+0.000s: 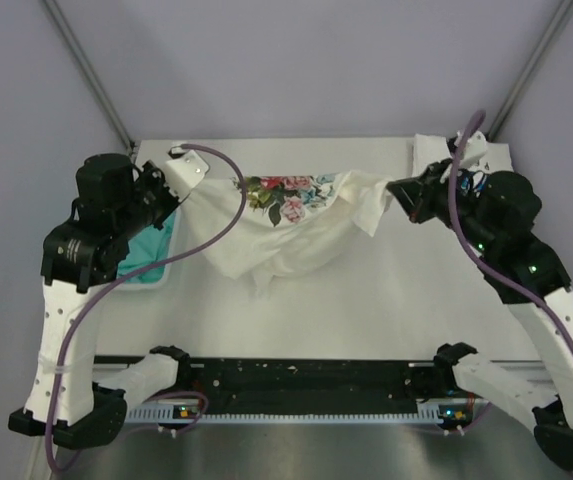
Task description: Fold and stack the t-shirts
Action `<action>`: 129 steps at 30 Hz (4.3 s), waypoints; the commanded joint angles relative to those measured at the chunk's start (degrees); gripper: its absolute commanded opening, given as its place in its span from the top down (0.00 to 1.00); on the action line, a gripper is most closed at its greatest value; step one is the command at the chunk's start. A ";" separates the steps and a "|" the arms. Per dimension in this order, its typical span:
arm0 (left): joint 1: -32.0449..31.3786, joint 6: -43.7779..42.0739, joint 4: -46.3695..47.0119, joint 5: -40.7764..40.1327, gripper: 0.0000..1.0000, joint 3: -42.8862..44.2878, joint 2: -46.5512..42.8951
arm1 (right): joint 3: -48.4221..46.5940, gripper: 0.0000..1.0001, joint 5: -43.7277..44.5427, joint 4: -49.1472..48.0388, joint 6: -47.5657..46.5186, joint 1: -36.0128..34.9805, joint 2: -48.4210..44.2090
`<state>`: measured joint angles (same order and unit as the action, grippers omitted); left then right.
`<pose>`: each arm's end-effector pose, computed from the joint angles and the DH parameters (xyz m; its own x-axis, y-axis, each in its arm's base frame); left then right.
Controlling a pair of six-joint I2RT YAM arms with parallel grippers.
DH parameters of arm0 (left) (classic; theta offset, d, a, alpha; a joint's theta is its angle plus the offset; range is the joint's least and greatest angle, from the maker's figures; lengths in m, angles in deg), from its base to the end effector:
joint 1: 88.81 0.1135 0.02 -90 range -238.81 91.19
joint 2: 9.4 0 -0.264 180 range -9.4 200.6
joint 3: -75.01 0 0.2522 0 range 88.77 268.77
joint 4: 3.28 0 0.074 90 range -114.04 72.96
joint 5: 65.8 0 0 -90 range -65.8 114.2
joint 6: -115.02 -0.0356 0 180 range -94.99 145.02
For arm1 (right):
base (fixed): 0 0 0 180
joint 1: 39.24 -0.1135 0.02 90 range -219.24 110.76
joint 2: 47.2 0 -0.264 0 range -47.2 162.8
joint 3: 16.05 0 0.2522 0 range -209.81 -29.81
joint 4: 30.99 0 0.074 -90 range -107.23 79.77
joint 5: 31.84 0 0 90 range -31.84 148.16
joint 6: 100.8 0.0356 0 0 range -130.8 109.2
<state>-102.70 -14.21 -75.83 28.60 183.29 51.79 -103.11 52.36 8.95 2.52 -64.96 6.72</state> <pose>0.1579 -0.0419 0.4825 -0.1294 0.6816 -0.7202 0.5014 0.6716 0.5455 0.1645 0.0832 0.4518 -0.2241 0.1465 -0.9635 -0.4835 0.8417 0.2404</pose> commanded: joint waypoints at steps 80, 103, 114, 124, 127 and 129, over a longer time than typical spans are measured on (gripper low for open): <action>-10.63 -6.12 -16.90 14.77 1.00 7.27 -11.53 | -48.08 1.00 15.74 40.09 1.26 3.48 -5.66; 2.63 -5.00 10.18 14.58 1.00 13.73 49.60 | -24.77 1.00 19.17 -1.64 -4.88 11.47 45.89; 4.13 4.59 19.85 0.35 0.34 28.96 66.52 | -46.40 0.67 16.69 3.43 -2.60 15.08 72.56; 4.05 -6.37 13.98 11.31 0.11 14.94 46.33 | -25.02 0.13 23.03 20.14 0.73 15.25 51.59; 4.92 -17.60 4.15 16.58 0.18 5.88 38.33 | -9.81 0.17 16.29 20.23 3.98 15.08 38.76; 7.20 -26.38 -5.07 20.10 0.22 0.35 33.67 | -1.80 0.26 6.13 21.02 5.04 14.99 32.34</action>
<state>-98.04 -23.06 -64.33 39.33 192.17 95.29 -116.13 71.03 26.54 3.18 -49.94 52.57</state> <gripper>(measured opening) 0.804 0.795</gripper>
